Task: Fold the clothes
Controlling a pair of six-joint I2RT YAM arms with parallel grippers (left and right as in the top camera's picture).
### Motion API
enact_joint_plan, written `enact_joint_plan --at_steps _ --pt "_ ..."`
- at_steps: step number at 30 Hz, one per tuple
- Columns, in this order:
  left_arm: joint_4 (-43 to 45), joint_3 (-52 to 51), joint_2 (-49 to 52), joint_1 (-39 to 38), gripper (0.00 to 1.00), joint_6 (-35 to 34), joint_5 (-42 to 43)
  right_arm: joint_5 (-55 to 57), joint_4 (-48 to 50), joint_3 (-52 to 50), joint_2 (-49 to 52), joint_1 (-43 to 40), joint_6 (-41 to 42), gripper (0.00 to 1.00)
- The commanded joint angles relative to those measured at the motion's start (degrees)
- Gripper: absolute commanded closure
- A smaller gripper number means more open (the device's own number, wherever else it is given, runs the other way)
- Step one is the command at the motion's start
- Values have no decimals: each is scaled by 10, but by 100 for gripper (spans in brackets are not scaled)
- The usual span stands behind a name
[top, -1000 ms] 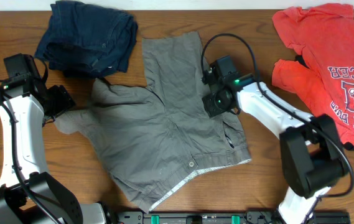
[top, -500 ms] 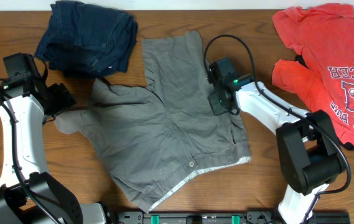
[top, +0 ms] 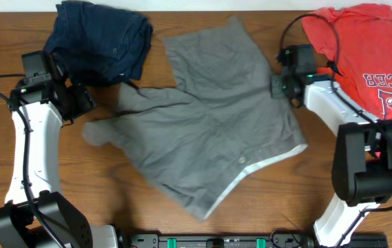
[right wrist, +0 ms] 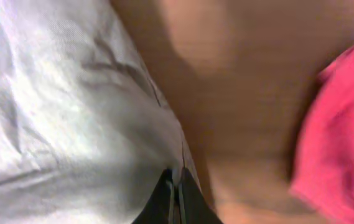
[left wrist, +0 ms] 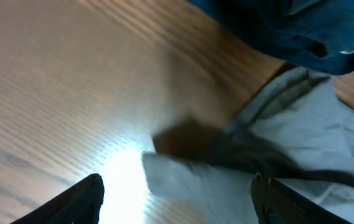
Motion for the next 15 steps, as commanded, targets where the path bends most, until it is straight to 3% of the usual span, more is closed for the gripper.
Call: enact_joint_plan --at_steps 1,8,15 --pt "7 -3 -7 -19 22 -5 0 -13 37 8 6 -10 -20 99" --pt "35 -3 -7 -71 23 13 0 5 167 11 39 -26 -19 99" --pt "51 -3 -7 -117 23 24 -1 14 170 76 105 -59 -20 99"
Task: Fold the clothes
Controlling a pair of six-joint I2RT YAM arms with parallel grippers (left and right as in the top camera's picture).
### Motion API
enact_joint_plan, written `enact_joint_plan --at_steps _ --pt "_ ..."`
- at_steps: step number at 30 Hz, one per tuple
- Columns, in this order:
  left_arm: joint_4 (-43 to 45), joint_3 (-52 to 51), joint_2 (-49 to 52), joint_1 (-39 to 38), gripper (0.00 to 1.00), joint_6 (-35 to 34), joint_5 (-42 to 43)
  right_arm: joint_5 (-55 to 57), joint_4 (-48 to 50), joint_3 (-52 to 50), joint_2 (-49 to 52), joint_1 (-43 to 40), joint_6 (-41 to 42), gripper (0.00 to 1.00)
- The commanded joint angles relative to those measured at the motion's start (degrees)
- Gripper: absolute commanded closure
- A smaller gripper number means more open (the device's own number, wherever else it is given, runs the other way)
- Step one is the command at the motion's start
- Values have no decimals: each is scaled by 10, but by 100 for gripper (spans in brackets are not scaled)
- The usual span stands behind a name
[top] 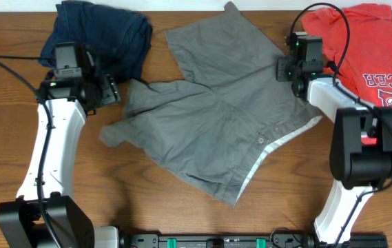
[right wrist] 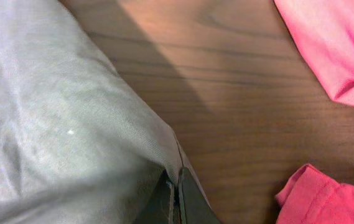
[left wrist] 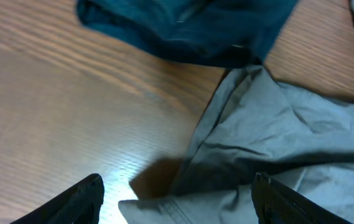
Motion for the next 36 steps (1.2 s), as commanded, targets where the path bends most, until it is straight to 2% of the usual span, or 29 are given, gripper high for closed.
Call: enact_joint_plan --at_steps 1,5,7,8,9,11,12,17,19,21,22,25,29,36 --pt "5 -3 -7 -18 22 16 -1 7 -11 57 29 -31 -9 99" --pt "13 -3 -7 -35 23 28 -1 -14 -77 124 31 -47 -35 99" --pt "18 -3 -7 -39 23 28 -1 -15 -130 168 28 -48 -53 93" --pt "19 -3 -7 -40 23 29 -1 -15 -170 198 26 -47 -61 83" --pt "21 -3 -7 -40 23 28 -1 -22 -212 228 23 -46 -63 53" --pt "21 -3 -7 -40 23 29 -1 -57 -291 280 16 -43 -71 8" --pt "21 -3 -7 -40 23 29 -1 -75 -322 297 14 -41 -71 1" --pt "21 -3 -7 -40 21 31 -1 -257 -498 366 -16 -32 -80 1" --pt "21 -3 -7 -40 13 31 -1 -333 -548 367 -27 -31 -117 1" --pt "21 -3 -7 -40 1 31 -1 -359 -599 367 -33 -29 -128 1" --pt "21 -3 -7 -40 2 31 -1 -361 -622 367 -35 -28 -125 1" --pt "21 -3 -7 -38 2 31 -5 -348 -690 365 -37 -18 -126 1" --pt "26 -3 -7 -24 2 30 -5 -253 -755 364 -47 10 -111 4" --pt "29 -3 -7 30 2 30 -5 -93 -770 312 -104 98 20 2"
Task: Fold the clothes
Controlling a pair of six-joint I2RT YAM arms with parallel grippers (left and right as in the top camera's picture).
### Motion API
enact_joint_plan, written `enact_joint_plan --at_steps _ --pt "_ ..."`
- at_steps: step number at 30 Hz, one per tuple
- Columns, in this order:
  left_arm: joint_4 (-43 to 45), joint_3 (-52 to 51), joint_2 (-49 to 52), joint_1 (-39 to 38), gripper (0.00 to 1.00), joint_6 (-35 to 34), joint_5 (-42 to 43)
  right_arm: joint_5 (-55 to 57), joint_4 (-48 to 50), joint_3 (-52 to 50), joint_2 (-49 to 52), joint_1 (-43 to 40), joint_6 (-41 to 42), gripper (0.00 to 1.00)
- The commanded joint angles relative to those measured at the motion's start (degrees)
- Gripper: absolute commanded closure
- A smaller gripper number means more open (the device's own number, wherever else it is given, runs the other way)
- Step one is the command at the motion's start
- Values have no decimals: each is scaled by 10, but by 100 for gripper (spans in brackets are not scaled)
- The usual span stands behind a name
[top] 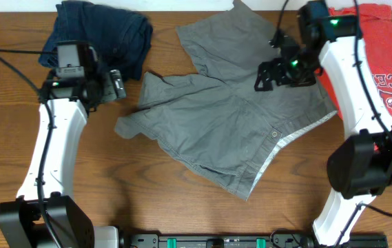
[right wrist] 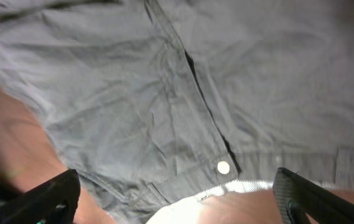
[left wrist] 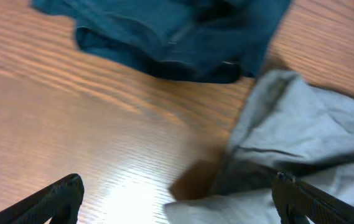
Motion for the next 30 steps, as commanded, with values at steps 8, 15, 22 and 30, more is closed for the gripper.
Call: enact_joint_plan --at_steps 8,15,22,30 --pt "5 -3 -6 66 2 3 -5 92 88 -227 -115 142 181 1" --pt "6 -3 -6 75 2 -1 -4 107 161 -361 -124 251 265 3" --pt "2 -3 -6 75 2 -2 -4 124 166 -419 -124 330 361 18" --pt "-4 -3 -6 75 2 -2 -2 123 162 -479 -124 379 429 27"
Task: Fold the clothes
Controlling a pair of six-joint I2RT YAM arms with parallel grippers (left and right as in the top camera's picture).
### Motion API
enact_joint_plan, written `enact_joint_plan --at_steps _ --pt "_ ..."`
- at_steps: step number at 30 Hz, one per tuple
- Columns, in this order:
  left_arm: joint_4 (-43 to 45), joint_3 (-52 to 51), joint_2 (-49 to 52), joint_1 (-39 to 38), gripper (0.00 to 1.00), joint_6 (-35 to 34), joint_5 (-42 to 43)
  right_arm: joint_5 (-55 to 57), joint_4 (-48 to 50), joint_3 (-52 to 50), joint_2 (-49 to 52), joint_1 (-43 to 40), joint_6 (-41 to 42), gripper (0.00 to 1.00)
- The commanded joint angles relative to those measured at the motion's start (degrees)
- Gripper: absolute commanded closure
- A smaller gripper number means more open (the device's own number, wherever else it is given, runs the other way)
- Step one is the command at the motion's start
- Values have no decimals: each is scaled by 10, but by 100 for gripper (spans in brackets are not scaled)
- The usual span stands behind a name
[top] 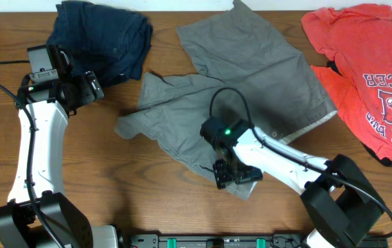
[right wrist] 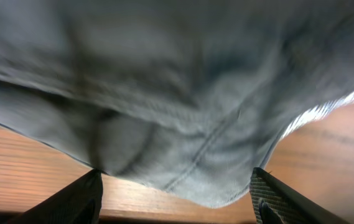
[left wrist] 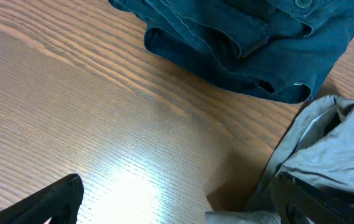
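Grey shorts [top: 251,76] lie rumpled across the middle of the table, one leg folded over at the left. My right gripper [top: 237,173] is low at their near hem; in the right wrist view it [right wrist: 177,202] stands open, with the grey cloth [right wrist: 183,93] just beyond its fingertips [right wrist: 83,198]. My left gripper [top: 87,86] sits left of the shorts, and it [left wrist: 177,208] is open over bare wood. A dark blue garment [top: 102,34] lies bunched at the far left, and a red printed T-shirt [top: 364,62] at the far right.
In the left wrist view the blue garment [left wrist: 245,37] is ahead and the shorts' left edge [left wrist: 326,143] to the right. A black item [top: 388,155] peeks out under the T-shirt. The table's near edge carries a black rail [top: 216,241].
My right gripper was open above the upper right of the shorts; now it is open, low at their near hem. The left gripper has drawn back leftward from the shorts.
My right gripper was shut on the shorts' right edge, with the shorts nearer the table's middle left. Then shorts and gripper stood farther back and right. Then the gripper was open above them, and now it is at the near hem. The left gripper stayed open.
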Motion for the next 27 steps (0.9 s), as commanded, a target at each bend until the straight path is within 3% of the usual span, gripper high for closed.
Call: enact_joint_plan --at_steps 1,7,9,12,16,22,27 --pt "-2 -3 -6 1 2 -1 -1 9 -3 -16 -9 14 52 27" --pt "-13 -4 -6 1 2 -3 0 6 20 -38 -9 17 61 32" --pt "-17 -5 -6 0 2 -3 0 7 40 -50 -9 17 61 41" --pt "-23 -7 -6 0 2 -3 0 9 63 -69 -9 16 62 59" --pt "-31 -7 -2 0 2 -3 2 26 63 -81 -9 9 77 99" --pt "-39 -7 3 -2 1 -3 53 38 26 -75 -48 -39 58 99" --pt "-42 -7 3 -10 1 -3 54 11 -49 -64 -160 -129 -18 99"
